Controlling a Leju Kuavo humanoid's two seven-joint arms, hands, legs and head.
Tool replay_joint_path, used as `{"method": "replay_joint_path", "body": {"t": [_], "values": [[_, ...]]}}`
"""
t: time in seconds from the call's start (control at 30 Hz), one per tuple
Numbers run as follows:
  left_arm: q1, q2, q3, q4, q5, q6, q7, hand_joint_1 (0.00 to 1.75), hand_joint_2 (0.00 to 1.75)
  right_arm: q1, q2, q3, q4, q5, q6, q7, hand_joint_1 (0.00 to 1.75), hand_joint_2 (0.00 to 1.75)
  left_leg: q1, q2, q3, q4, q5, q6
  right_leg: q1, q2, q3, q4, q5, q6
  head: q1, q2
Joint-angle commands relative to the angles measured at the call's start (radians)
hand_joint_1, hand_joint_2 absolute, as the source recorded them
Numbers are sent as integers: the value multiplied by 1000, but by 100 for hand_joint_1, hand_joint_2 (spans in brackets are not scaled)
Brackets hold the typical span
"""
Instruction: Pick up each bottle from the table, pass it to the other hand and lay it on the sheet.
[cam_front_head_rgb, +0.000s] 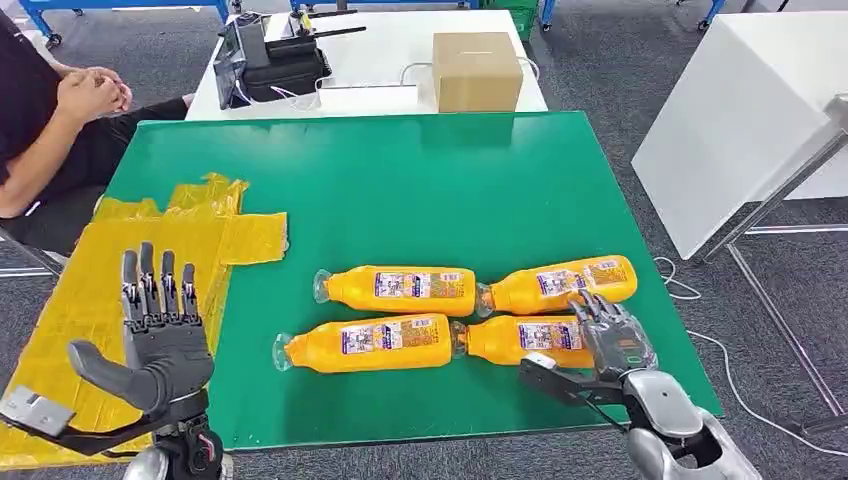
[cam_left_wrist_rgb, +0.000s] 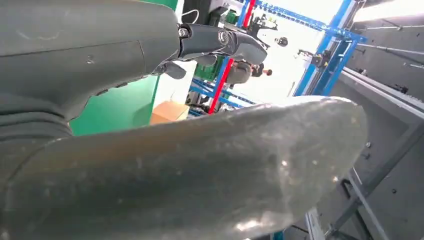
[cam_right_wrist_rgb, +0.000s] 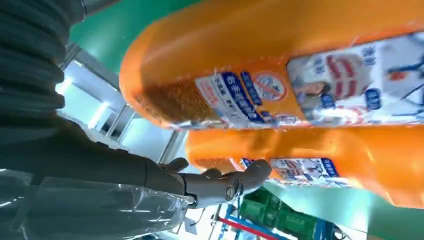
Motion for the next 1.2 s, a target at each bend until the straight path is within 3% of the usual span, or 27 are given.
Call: {"method": "replay_joint_path", "body": {"t": [0.03, 0.7, 0.73, 0.83, 0.87, 0.9, 0.93, 0.97, 1.13, 1.17, 1.2], "values": [[-32, 7, 25, 55, 10, 6, -2, 0, 0, -63, -42, 54, 70, -20, 29, 6, 0, 175, 1, 0, 2, -1, 0, -2, 1, -1, 2, -1, 0, -1, 0, 0], [-36, 6, 23, 48, 11, 7, -1, 0, 0, -75, -38, 61, 71, -19, 39, 8, 0, 175, 1, 1, 2, -1, 0, -2, 1, 0, 2, -1, 0, -1, 0, 0], [-38, 8, 18, 57, 25, 11, 20, 0, 0, -86, -67, 84, 107, -56, 176, 35, 0, 175, 1, 1, 3, -1, -1, -2, 1, 0, 3, -2, 0, -1, 0, 0], [-55, 18, 2, 89, 39, 15, 6, 0, 0, -109, -83, 104, 228, -65, 127, -12, 0, 175, 1, 0, 5, -2, 0, -2, 1, -1, 5, -3, 0, -1, 0, 0], [-57, 18, 0, 91, 39, 17, 7, 0, 0, -109, -83, 102, 237, -67, 126, -12, 5, 175, 1, 0, 4, -2, 0, -2, 2, -1, 5, -4, 1, -1, 0, 0], [-61, 22, -7, 93, 43, 18, 6, 0, 0, -118, -86, 112, 250, -70, 127, -17, 101, 175, 1, -1, 3, -2, 0, -1, 1, -1, 4, -2, 0, -1, 0, 0], [-62, 24, -9, 94, 44, 21, 6, 0, 0, -119, -89, 113, 252, -77, 130, -19, 168, 175, 1, -1, 2, -2, 0, -1, 1, -1, 3, -2, 0, 0, 1, 0], [-59, 24, -10, 97, 48, 24, 5, 0, 0, -113, -95, 110, 254, -89, 137, -16, 175, 175, 1, -1, 3, -2, 0, -2, 2, -1, 4, -3, 1, -1, 0, 0], [-63, 30, -16, 104, 55, 28, 4, 0, 0, -100, -114, 113, 241, -111, 145, -13, 175, 175, 1, -1, 5, -3, 0, -2, 1, -2, 6, -3, 0, -1, 0, 0], [-80, 37, -26, 122, 68, 15, 4, 0, 0, -81, -145, 124, 234, -176, 223, -57, 175, 175, 2, -1, 6, -3, 0, -3, 2, -3, 8, -4, 0, -2, 0, 0], [-101, 39, -35, 140, 70, 14, 3, 0, 0, -52, -168, 126, 228, -186, 212, -68, 175, 175, 1, -2, 6, -3, 0, -3, 1, -3, 7, -4, 0, -1, 0, 0]]}}
